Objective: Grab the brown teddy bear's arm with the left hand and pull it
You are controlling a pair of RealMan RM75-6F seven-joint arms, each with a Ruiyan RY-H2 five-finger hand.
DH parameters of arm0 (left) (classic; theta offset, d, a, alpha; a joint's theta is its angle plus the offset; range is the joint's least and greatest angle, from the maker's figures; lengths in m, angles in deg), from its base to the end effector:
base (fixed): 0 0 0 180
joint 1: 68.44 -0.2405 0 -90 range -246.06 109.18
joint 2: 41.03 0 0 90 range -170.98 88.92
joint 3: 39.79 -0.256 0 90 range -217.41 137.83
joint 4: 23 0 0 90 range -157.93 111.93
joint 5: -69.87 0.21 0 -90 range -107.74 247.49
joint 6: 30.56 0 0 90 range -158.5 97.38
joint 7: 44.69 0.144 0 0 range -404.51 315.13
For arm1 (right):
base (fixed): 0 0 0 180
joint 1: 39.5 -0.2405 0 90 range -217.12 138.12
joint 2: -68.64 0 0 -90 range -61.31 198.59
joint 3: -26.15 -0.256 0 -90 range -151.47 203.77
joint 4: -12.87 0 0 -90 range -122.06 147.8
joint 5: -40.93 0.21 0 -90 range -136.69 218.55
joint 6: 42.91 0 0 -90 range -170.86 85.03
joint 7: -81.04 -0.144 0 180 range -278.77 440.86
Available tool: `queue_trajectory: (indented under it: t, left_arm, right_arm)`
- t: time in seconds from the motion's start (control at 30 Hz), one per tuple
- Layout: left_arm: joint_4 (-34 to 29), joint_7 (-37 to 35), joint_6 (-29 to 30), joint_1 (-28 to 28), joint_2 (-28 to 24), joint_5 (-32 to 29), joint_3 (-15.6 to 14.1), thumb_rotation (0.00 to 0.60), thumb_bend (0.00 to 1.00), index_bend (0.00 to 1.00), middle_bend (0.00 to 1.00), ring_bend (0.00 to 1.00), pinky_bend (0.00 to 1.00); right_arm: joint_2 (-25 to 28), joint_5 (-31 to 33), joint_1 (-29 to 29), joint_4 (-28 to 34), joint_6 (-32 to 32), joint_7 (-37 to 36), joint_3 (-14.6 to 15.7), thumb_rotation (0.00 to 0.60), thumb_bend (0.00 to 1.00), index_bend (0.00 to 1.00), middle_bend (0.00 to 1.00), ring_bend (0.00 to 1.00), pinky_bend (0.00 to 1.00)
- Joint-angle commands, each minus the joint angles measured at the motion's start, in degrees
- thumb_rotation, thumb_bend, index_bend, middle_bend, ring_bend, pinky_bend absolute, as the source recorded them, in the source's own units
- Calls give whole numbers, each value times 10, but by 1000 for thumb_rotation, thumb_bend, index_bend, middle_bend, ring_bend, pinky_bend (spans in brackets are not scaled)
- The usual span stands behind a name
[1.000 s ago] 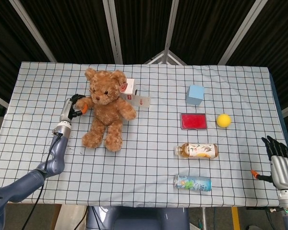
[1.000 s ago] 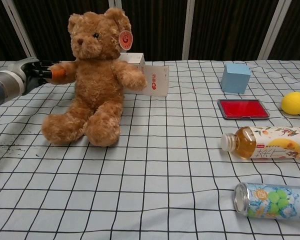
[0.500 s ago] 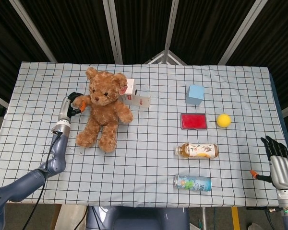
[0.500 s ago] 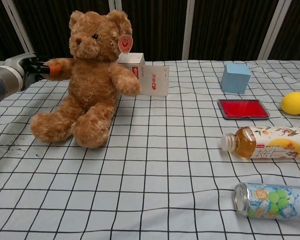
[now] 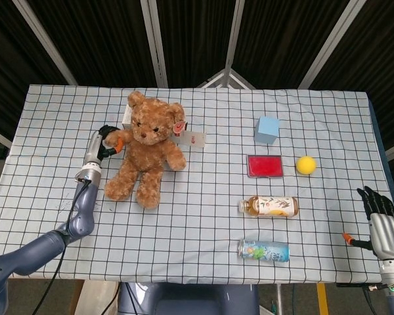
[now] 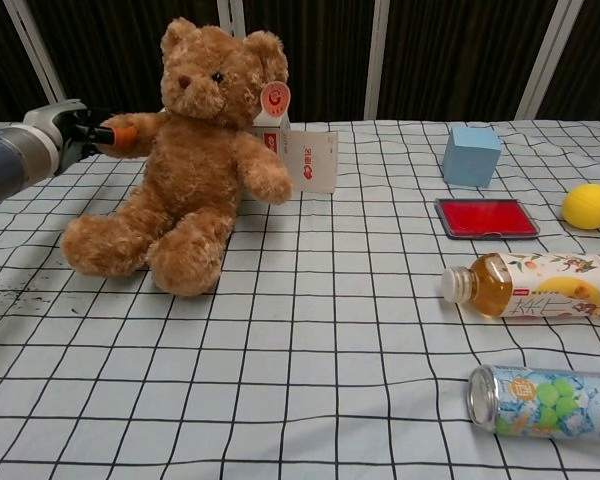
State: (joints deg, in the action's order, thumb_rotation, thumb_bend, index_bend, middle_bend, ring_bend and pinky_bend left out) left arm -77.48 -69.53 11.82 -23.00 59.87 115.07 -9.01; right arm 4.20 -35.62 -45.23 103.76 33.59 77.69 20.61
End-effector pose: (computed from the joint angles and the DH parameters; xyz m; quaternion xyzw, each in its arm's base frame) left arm -0.1997 0.4459 -0.0023 -0.3249 -0.6990 -0.5314 0.3514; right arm -0.3384 -0.1939 0.1561 0.5502 -0.4631 0.3532 0.5984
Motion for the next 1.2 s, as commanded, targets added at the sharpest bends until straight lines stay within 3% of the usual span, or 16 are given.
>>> queue_trajectory:
  t: [0.03,0.67,0.97,1.2]
  left_arm:
    - [-2,19,2,2,2,-16,-1,600,706,450,403,0,0]
    - [64,72,-31,8,26,-54,-17,600,702,447,398,0,0]
    - [30,93,15,16,26,-36,-9,600,674,447,402,0,0]
    - [1,114,91,15,28,-11,-4,600,655,451,401,0,0]
  right_arm:
    - [1,0,1,0,1,-1,0,600,131,55,15,0,0]
    - [0,-1,-1,0,-3,-2,1,600,131,55,15,0,0]
    - [0,-1,-1,1,-3,-1,2,600,131,55,15,0,0]
    - [2,-3,-1,3,-3,-1,3,600,130,55,15,0,0]
